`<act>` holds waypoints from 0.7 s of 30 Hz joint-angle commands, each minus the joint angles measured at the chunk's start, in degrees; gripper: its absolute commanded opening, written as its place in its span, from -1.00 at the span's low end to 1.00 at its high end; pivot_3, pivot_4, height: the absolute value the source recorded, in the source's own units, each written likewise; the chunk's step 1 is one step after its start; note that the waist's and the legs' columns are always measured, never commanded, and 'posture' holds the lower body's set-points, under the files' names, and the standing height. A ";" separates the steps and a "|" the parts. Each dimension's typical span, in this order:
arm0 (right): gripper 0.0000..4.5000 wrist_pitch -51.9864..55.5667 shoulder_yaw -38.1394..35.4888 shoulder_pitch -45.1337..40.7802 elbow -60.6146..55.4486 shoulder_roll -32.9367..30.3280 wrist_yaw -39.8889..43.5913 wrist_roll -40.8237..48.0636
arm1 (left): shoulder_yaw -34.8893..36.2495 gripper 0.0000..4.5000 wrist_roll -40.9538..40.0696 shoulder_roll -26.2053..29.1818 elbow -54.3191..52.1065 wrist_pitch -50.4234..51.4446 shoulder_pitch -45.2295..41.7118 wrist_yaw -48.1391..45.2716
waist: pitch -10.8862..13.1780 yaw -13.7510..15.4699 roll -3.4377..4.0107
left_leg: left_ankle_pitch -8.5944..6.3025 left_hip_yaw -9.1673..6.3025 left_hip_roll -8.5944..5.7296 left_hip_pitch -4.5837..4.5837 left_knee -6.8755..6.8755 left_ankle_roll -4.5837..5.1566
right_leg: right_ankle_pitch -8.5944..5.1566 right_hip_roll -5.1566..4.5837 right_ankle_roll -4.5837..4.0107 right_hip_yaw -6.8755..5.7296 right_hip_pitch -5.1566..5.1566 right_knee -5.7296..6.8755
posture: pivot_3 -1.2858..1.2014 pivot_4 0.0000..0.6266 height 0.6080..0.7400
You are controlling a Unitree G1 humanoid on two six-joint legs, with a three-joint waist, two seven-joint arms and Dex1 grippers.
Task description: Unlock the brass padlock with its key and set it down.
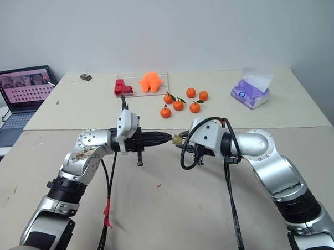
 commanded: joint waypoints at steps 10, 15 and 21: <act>-0.60 -1.75 -2.90 -3.04 -5.32 0.24 0.46 2.17 | 0.68 -0.99 1.79 0.84 4.57 11.62 1.06 4.28 | 0.00 0.05 0.00 | 0.00 0.00 0.00 0.02 0.01 0.00 | -0.01 0.01 0.01 -0.01 0.00 0.00 | 0.03 -0.52 -0.01; -0.60 -1.51 -2.93 -3.18 -5.30 0.26 0.45 2.21 | 0.54 -0.99 -3.27 1.95 1.43 30.40 0.26 4.83 | 0.00 -0.23 0.00 | -0.01 -0.04 0.00 -0.01 0.01 0.02 | -0.02 0.02 0.04 -0.04 0.01 0.08 | 0.03 -0.52 -0.01; -0.60 -1.66 -2.46 -3.39 -4.86 0.29 0.63 1.96 | 11.31 -0.86 -18.85 -0.15 0.00 53.08 -2.84 7.85 | 0.00 -0.37 0.00 | -0.01 -0.07 0.00 0.03 0.01 0.02 | -0.04 0.02 0.06 -0.05 0.01 0.13 | 0.03 -0.52 -0.01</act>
